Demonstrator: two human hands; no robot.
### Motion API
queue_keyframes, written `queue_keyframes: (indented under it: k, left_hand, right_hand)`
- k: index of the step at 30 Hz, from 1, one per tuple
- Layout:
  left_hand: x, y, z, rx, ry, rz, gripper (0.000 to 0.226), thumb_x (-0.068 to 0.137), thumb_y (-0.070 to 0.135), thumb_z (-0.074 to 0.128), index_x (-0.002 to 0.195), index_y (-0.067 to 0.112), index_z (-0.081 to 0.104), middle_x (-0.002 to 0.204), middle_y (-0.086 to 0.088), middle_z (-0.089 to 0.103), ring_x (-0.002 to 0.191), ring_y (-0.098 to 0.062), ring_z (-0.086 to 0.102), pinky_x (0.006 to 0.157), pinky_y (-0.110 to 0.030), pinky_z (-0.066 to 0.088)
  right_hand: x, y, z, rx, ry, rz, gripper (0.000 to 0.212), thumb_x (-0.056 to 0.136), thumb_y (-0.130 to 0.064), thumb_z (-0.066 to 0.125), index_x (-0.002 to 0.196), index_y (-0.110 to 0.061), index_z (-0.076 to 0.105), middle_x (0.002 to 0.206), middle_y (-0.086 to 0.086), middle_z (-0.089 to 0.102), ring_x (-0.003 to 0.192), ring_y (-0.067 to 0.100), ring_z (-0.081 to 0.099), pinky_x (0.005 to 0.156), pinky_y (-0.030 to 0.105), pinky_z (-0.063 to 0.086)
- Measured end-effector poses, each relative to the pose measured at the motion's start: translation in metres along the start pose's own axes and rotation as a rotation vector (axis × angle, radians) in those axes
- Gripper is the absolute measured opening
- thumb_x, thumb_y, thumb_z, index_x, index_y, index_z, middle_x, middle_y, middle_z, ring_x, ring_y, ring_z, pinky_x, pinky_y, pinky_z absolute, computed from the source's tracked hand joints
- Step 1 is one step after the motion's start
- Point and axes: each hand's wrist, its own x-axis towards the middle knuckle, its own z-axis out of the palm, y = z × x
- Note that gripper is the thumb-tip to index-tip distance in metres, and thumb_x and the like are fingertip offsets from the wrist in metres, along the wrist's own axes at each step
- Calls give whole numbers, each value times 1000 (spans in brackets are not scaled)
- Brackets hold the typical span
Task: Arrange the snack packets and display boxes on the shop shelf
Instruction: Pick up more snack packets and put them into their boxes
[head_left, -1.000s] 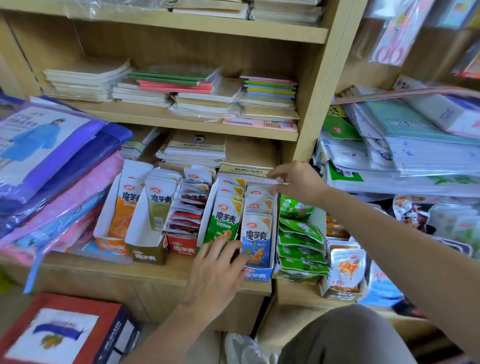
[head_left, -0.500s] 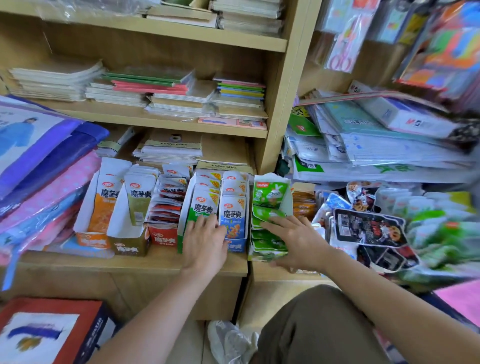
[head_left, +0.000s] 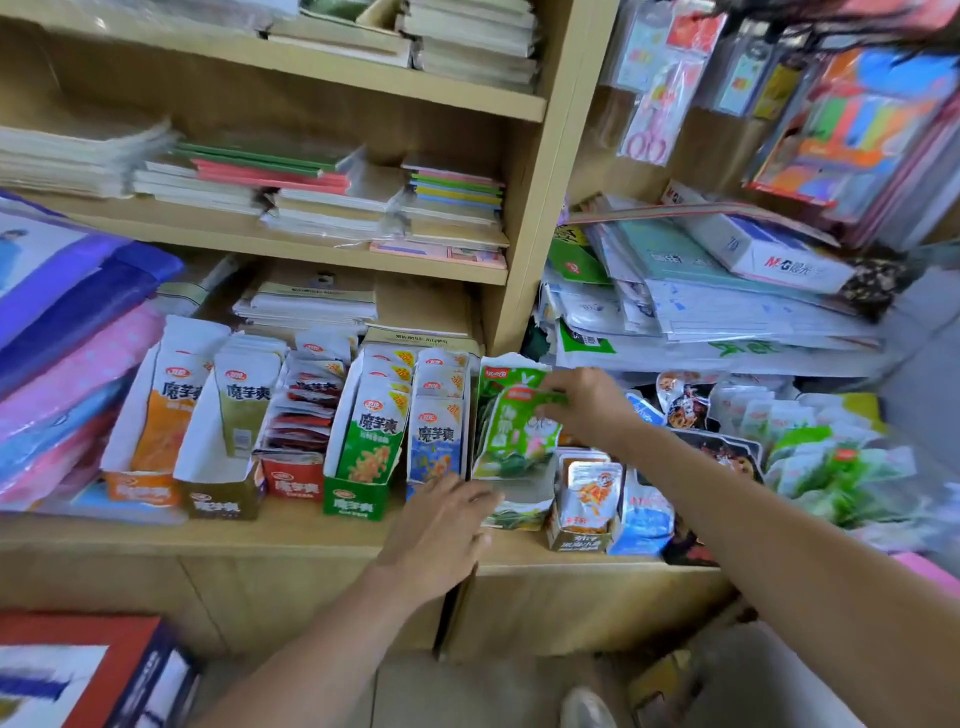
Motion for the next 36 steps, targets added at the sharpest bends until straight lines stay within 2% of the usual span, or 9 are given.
queue_keyframes:
  k: [4,8,11,16,20,24,26,31,36]
  left_hand:
    - [5,1,11,-11,72,6,40,101,34,53,141,30,51,135,10,56,124,-16,47,113,-38,36]
    - [10,-2,12,39,122,22,34,92,38,64,125,30,65,116,13,67,109,-14,56,109,-38,44]
    - [10,-3,8,-38,166,36,23,85,30,74,107,27,76,95,15,73,91,-12,61,94,-35,54]
    - [11,-3,8,-116,395,11,4,85,25,75,84,23,71,74,9,67,64,-14,64,53,-34,55]
    - [14,-1,6,-84,523,-10,22,81,20,82,101,16,72,94,2,62,84,-16,62,66,-30,56]
    - [23,-6,1,-247,426,-255,49,77,35,85,120,19,69,105,9,67,93,-12,63,82,-30,55]
    - [30,-8,-2,-383,369,-360,52,77,41,84,123,22,68,98,18,65,80,-3,63,76,-20,51]
    - [39,-20,-14,-355,138,-259,31,78,48,81,99,25,78,96,15,62,78,-2,57,71,-25,49]
    - [37,-35,-23,-450,-147,-175,30,89,26,70,119,24,74,110,24,63,93,4,62,77,-10,45]
  right_hand:
    - [21,3,0,-83,89,64,22,86,-33,74,102,-19,67,82,3,67,81,27,64,61,33,48]
    - [20,7,16,-119,38,63,58,78,-44,80,126,-19,59,115,6,66,107,29,60,84,40,52]
    - [0,18,38,-99,80,22,54,81,-41,78,129,-21,63,111,5,69,110,30,56,93,42,45]
    - [-6,33,51,108,191,109,40,78,-37,81,117,-30,71,111,-7,71,114,25,50,86,35,30]
    - [-10,35,52,120,159,63,40,80,-39,80,118,-32,70,115,-13,68,117,22,43,83,32,18]
    - [-12,34,38,156,115,-13,43,80,-32,82,120,-34,68,112,-11,68,112,23,49,94,44,38]
    - [-17,29,31,240,159,-86,39,76,-20,84,113,-25,72,102,-10,65,99,16,57,89,35,48]
    - [-44,23,16,283,21,-191,11,78,-7,82,85,-12,74,82,-7,70,78,2,62,68,17,48]
    - [-63,30,13,145,22,-390,42,54,13,61,80,-15,77,97,2,73,94,23,66,77,37,56]
